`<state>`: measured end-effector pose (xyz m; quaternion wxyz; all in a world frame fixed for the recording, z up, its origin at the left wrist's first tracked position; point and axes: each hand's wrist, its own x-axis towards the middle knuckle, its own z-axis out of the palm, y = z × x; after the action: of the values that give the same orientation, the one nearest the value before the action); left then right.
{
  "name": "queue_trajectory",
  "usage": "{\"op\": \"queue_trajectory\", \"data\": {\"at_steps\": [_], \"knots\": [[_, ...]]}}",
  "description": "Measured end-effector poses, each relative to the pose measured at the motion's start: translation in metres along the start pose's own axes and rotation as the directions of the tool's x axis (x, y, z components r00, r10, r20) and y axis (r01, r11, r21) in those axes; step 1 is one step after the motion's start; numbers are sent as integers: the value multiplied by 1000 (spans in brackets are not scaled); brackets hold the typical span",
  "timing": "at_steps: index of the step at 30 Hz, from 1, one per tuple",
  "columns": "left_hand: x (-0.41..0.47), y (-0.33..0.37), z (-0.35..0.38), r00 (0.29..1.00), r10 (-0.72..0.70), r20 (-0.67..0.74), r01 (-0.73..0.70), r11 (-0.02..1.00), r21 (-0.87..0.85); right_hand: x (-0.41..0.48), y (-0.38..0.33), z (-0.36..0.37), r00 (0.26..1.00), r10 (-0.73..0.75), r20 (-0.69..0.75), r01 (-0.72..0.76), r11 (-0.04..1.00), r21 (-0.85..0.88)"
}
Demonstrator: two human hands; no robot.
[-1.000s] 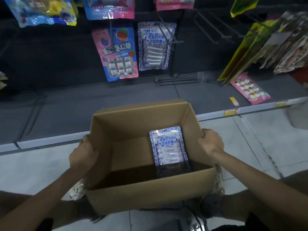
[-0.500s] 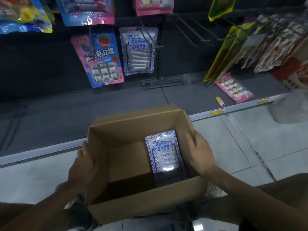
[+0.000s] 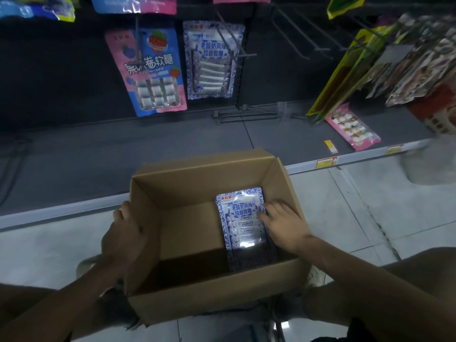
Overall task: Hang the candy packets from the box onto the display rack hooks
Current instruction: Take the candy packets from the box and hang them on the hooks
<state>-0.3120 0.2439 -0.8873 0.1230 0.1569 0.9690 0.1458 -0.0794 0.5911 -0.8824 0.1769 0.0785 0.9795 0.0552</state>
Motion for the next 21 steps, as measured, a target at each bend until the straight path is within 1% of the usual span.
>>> {"op": "queue_trajectory", "data": {"at_steps": [2,5,7,8,10,12,14,16,19,21], "knots": [[4,-4,1,1000,21,1,-21,1000,15,11,-4,3,998,2,70,-4,1000,28],[6,-4,4,999,-47,-2,47,999,-5,42,-13,9,976,86,198,-97,994,43],[5,-1,4,995,-96,-3,96,995,-17,66,-26,13,969,87,230,-90,996,1],[4,1,3,994,-108,-4,108,994,-25,77,-35,17,970,40,240,-33,999,-36],[4,4,2,996,-94,-8,94,995,-20,96,-52,25,958,-141,251,166,983,-83],[5,4,1,997,-80,-7,80,997,19,111,-71,30,910,-268,317,344,914,-214],[6,3,0,997,-71,1,71,997,37,120,-91,45,868,-361,342,469,823,-321],[6,4,0,997,-73,6,73,996,49,125,-102,57,850,-343,400,498,773,-393],[6,5,-1,996,-84,6,83,992,95,124,-106,59,836,-337,434,526,718,-456],[8,6,0,995,-99,16,96,986,138,121,-102,57,826,-364,430,551,681,-482]]}}
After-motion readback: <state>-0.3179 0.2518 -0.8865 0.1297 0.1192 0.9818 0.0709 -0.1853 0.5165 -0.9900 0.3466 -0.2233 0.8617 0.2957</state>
